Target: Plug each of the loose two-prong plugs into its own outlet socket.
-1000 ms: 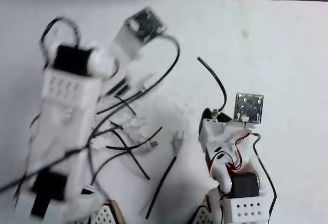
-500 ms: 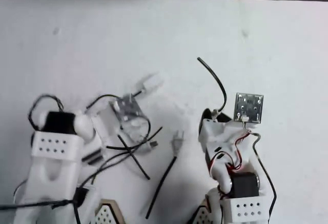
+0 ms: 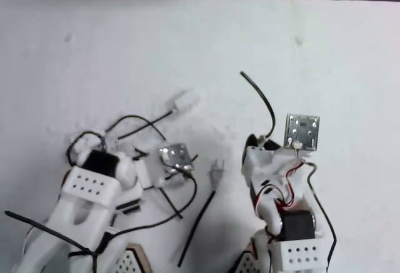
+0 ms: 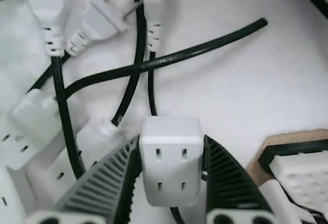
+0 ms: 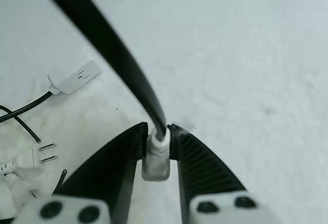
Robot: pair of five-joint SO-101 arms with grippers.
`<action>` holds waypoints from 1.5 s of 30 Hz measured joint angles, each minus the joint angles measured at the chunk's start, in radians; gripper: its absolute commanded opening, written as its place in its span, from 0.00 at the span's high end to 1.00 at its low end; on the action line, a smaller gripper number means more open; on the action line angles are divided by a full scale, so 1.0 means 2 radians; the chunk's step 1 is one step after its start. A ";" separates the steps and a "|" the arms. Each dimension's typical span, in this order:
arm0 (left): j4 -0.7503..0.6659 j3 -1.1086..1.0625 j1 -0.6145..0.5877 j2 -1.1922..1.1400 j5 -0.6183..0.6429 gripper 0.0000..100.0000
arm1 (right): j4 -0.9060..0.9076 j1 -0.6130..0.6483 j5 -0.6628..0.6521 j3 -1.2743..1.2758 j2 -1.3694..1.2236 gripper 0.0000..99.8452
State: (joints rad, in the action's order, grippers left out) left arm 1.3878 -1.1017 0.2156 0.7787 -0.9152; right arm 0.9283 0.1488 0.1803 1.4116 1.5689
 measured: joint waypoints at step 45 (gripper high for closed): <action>-0.043 0.341 -0.022 -0.421 0.066 0.98 | 0.000 0.000 0.000 0.000 0.000 0.98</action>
State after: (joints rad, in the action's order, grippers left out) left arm 1.3019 -0.4189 0.1711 -0.0637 -0.7833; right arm 0.9283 0.1488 0.1803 1.4116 1.5689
